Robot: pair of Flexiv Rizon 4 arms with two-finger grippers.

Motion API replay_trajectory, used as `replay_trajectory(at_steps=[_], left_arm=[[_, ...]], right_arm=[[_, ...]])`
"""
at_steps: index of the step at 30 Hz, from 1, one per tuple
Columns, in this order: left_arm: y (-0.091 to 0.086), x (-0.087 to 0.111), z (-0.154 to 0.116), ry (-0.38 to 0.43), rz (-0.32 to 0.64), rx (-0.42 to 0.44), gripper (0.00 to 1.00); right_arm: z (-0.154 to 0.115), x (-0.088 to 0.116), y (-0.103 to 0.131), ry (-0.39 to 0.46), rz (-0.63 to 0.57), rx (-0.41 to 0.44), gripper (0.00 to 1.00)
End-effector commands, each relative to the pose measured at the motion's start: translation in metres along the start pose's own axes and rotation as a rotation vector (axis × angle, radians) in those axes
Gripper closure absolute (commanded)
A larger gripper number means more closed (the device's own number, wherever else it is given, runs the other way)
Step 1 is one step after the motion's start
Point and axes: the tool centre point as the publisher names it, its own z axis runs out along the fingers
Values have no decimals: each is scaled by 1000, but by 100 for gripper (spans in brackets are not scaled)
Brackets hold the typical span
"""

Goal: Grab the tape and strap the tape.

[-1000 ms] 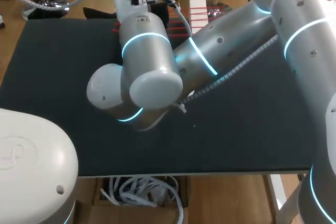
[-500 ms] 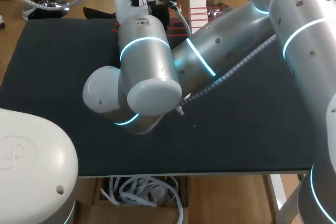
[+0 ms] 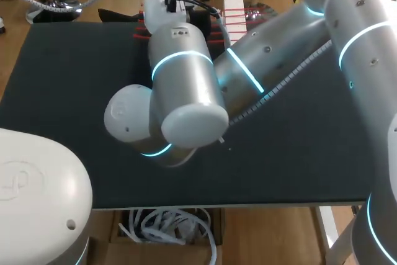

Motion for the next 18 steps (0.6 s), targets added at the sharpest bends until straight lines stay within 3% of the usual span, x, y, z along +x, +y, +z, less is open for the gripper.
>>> replay_trajectory(at_steps=[1, 3, 5, 6, 7, 8, 9, 18], left_arm=[[0, 0, -1, 1, -1, -3, 100], [0, 0, -1, 1, -1, -3, 100], [0, 0, -1, 1, -1, -3, 100], [0, 0, -1, 1, -1, -3, 100], [0, 0, -1, 1, -1, -3, 100], [0, 0, -1, 1, -1, -3, 100], [0, 0, -1, 1, -1, -3, 100], [0, 0, -1, 1, -1, -3, 100]], right_arm=[[3, -10, -14, -9, 7, -1, 72], [6, -15, -22, -21, 9, 9, 71], [9, -20, -32, -25, 17, 18, 63], [11, -22, -37, -22, 23, 19, 52], [13, -24, -42, -23, 23, 21, 24], [14, -25, -46, -19, 28, 21, 5], [16, -28, -51, -18, 32, 24, 0], [24, -44, -90, 20, 76, 43, 0]])
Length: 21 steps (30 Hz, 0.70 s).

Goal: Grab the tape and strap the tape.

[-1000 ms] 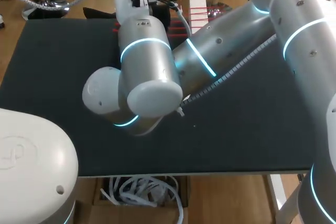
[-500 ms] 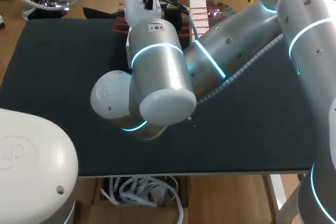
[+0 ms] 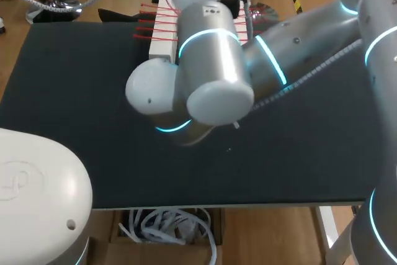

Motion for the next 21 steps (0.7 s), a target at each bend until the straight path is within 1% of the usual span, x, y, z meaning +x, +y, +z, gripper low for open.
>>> replay_trajectory(at_steps=[1, 4, 6, 8, 12, 16, 21], left_arm=[[0, 0, -1, 1, -1, -3, 100], [0, 0, -1, 1, -1, -3, 100], [0, 0, -1, 1, -1, -3, 100], [0, 0, -1, 1, -1, -3, 100], [0, 0, -1, 1, -1, -3, 100], [0, 0, -1, 1, -1, -3, 100], [0, 0, -1, 1, -1, -3, 100]], right_arm=[[6, -17, -23, 43, -11, -16, 0], [10, -21, -35, 46, -33, -4, 0], [11, -23, -42, 57, -15, 15, 0], [11, -26, -46, 58, 3, 32, 0], [14, -28, -55, 49, -8, 60, 0], [18, -26, -57, 55, -2, 53, 0], [21, -27, -55, 52, -15, 64, 0]])
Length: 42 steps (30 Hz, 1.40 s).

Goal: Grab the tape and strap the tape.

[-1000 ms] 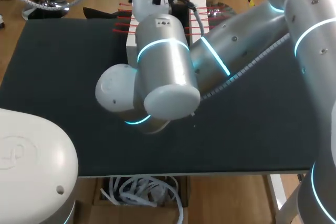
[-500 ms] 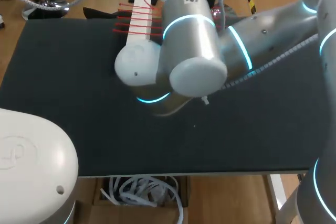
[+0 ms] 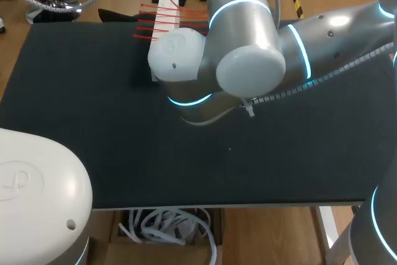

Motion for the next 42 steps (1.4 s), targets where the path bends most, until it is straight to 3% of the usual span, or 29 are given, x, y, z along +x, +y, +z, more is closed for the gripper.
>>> replay_trajectory(at_steps=[1, 6, 19, 25, 27, 35, 42], left_arm=[[0, 0, -1, 1, -1, -3, 100], [40, 14, 15, 5, -150, -76, 100], [189, 86, 71, 95, -557, -261, 100], [257, 105, 87, 135, -688, -344, 100], [277, 107, 87, 115, -726, -344, 100], [337, 106, 66, 51, -781, -395, 100], [367, 115, 78, 114, -804, -443, 100]], right_arm=[[1, -4, 2, 8, -2, 4, 0], [1, -4, 2, 8, -2, 4, 0], [1, -4, 2, 8, -2, 4, 0], [1, -4, 2, 8, -2, 4, 0], [1, -4, 2, 8, -2, 4, 0], [1, -4, 2, 8, -2, 4, 0], [1, -4, 2, 8, -2, 4, 0]])
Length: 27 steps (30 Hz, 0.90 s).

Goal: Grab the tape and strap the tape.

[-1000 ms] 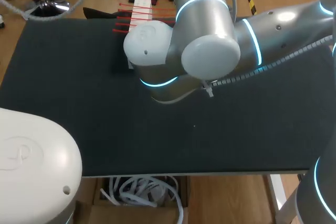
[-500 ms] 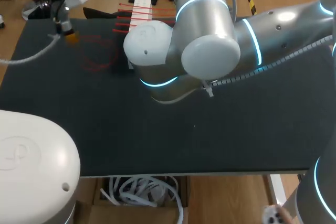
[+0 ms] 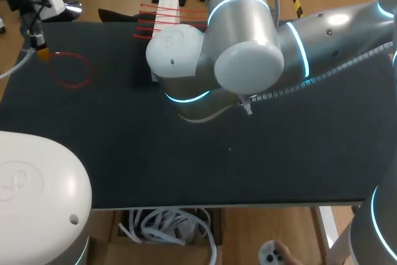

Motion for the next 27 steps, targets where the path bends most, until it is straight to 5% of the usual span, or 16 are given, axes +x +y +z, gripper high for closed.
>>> replay_trajectory(at_steps=[1, 11, 18, 19, 20, 27], left_arm=[[6, -10, 19, 35, -26, -9, 100], [21, -23, 46, 88, -54, -77, 100], [35, -26, 38, 85, -135, -64, 100], [35, -26, 37, 85, -134, -58, 80], [35, -26, 37, 87, -135, -57, 5], [35, -26, 37, 87, -135, -57, 0]], right_arm=[[-1, -2, 0, 5, -2, 1, 0], [-1, -2, 0, 5, -2, 1, 0], [-1, -2, 0, 5, -2, 1, 0], [-1, -2, 0, 5, -2, 1, 0], [-1, -2, 0, 5, -2, 1, 0], [-1, -2, 0, 5, -2, 1, 0]])
